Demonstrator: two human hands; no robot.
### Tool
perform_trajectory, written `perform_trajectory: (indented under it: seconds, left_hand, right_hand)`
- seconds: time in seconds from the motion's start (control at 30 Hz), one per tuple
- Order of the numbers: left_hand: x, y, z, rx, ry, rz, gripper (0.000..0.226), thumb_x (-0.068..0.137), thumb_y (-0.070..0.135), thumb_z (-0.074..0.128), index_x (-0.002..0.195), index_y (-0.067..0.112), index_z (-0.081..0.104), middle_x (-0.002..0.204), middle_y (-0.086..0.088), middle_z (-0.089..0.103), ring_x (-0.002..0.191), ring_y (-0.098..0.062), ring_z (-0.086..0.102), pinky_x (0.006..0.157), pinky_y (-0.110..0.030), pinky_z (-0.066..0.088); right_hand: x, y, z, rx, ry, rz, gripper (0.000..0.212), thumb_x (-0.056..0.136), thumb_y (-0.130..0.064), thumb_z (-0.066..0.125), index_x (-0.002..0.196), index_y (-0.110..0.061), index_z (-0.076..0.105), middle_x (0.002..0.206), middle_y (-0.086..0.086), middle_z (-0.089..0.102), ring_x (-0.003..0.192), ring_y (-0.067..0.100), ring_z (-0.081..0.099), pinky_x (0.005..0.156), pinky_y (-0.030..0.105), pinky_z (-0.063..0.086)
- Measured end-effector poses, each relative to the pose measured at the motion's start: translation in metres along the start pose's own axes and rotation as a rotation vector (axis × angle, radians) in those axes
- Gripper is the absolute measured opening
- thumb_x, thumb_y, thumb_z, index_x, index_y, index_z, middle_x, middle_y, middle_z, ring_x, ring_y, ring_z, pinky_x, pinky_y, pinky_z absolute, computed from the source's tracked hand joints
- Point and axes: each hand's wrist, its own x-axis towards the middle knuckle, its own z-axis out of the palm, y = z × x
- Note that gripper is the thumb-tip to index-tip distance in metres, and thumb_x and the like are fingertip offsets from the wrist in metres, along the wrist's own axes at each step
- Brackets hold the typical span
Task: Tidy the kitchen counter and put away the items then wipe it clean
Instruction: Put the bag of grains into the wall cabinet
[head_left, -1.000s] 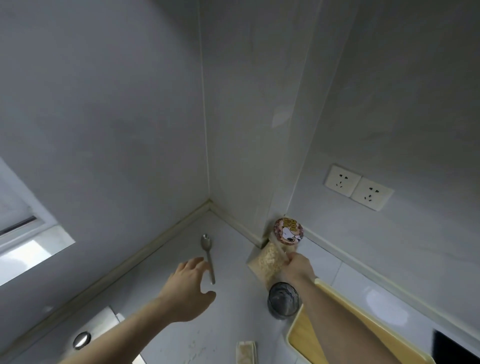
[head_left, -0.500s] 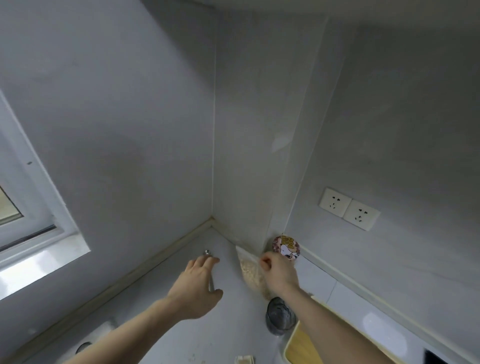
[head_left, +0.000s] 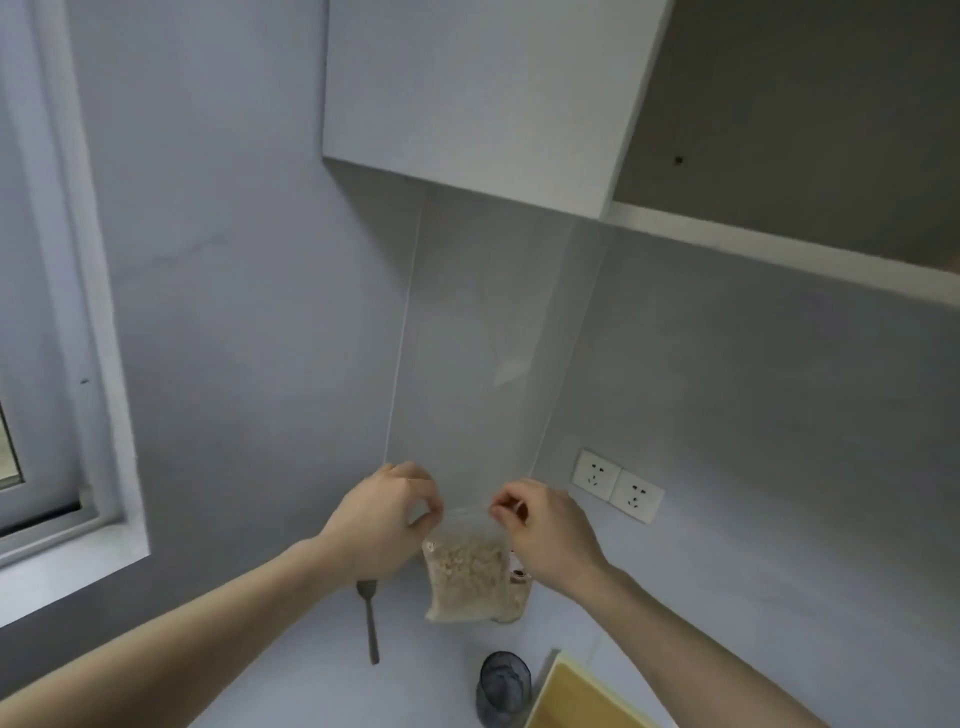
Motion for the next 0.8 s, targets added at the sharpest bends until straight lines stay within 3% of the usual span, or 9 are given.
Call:
perform_trajectory:
  seconds: [0.1, 0.27, 0.53, 0.8]
  left_hand:
    - [-0.009, 0.015, -0.021, 0.013, 0.060, 0.031, 0.009, 0.094, 0.038, 0.060, 0.095, 0.032, 0.067, 0.102, 0.017, 0.067, 0.102, -0.013, 0.060, 0.085, -0.033, 0.049]
    - [-0.011, 0.045, -0.056, 0.038, 0.098, 0.131, 0.002, 0.096, 0.030, 0.056, 0.094, 0.030, 0.057, 0.099, 0.014, 0.064, 0.101, -0.016, 0.059, 0.080, -0.033, 0.045]
    - [0.009, 0.102, -0.154, 0.150, 0.314, 0.294, 0.006, 0.091, 0.025, 0.059, 0.088, 0.029, 0.056, 0.092, 0.013, 0.063, 0.094, -0.016, 0.058, 0.073, -0.030, 0.034]
    - [0.047, 0.157, -0.240, 0.250, 0.452, 0.437, 0.004, 0.095, 0.025, 0.056, 0.092, 0.027, 0.057, 0.093, 0.010, 0.062, 0.092, -0.019, 0.057, 0.078, -0.035, 0.044]
  right_hand:
    - [-0.015, -0.018, -0.030, 0.000, 0.034, -0.032, 0.014, 0.098, -0.037, 0.061, 0.092, -0.028, 0.069, 0.091, -0.016, 0.066, 0.081, 0.004, 0.060, 0.074, 0.031, 0.052]
    - [-0.030, -0.042, -0.078, 0.004, 0.138, -0.061, 0.010, 0.094, -0.034, 0.066, 0.088, -0.029, 0.071, 0.087, -0.017, 0.067, 0.078, 0.004, 0.061, 0.074, 0.030, 0.052]
    - [-0.038, -0.076, -0.158, 0.111, 0.371, -0.108, 0.005, 0.091, -0.027, 0.073, 0.089, -0.028, 0.078, 0.085, -0.017, 0.072, 0.079, 0.005, 0.065, 0.075, 0.028, 0.052]
    - [-0.025, -0.109, -0.242, 0.169, 0.704, -0.211, 0.008, 0.091, -0.021, 0.074, 0.092, -0.027, 0.079, 0.087, -0.017, 0.073, 0.080, 0.003, 0.065, 0.070, 0.018, 0.051]
